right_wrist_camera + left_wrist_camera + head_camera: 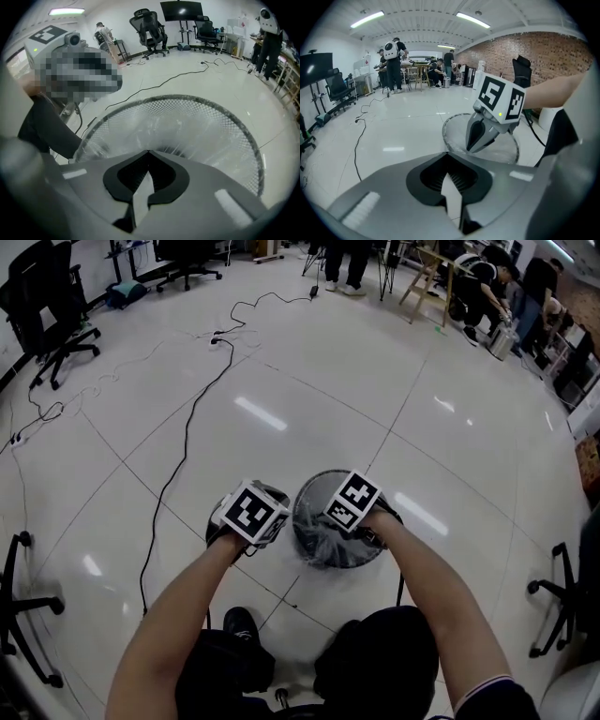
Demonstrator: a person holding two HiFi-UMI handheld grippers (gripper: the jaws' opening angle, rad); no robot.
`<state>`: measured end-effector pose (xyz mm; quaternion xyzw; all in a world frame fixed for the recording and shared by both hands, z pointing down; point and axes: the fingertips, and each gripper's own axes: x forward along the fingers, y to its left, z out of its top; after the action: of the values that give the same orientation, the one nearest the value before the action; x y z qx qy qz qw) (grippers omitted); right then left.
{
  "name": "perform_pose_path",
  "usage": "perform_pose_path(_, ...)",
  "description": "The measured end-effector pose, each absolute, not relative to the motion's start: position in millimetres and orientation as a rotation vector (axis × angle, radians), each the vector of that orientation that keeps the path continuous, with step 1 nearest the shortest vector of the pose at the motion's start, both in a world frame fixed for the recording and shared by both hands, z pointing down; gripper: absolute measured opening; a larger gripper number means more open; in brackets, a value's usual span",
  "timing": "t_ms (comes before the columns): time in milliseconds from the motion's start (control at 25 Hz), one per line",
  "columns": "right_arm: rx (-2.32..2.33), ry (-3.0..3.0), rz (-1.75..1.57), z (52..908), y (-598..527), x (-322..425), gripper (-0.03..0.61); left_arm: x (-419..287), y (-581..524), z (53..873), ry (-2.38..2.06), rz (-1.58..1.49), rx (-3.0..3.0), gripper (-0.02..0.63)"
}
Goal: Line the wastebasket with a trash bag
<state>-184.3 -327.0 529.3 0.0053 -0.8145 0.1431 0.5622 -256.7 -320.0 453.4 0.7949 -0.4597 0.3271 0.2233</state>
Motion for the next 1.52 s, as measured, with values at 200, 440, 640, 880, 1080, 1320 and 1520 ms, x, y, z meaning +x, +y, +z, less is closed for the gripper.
perform_pose_path(200, -0.018, -1.912, 0.362, 553, -327, -190, 0.002, -267, -322, 467, -1.264, 0.900, 2.155, 0.012)
perform_pose_path(440, -0.031, -1.908, 0.397, 582, -327, -196, 0.002, -272, -319, 480, -1.235, 0.892, 2.146, 0.012)
perform_pose_path(640, -0.025, -1.898, 0.425, 602, -329, -198, 0.002, -270, -317, 486, -1.203, 0.891, 2.156, 0.012)
perform_pose_path(880, -0.040, -1.886, 0.438, 622, -325, -203, 0.002, -274, -316, 491, -1.191, 0.868, 2.143, 0.011)
perform_pose_path(1080, -0.040, -1.867, 0.447, 631, -326, -202, 0.002, -271, -314, 498, -1.164, 0.881, 2.144, 0.012)
perform_pose_path(1320, -0.042, -1.864, 0.438, 632, -325, -202, 0.002, -273, -315, 498, -1.166, 0.879, 2.146, 0.012)
perform_pose_path(1520, -0.043, -1.875, 0.405, 621, -327, -211, 0.003, -273, -313, 495, -1.168, 0.873, 2.146, 0.012)
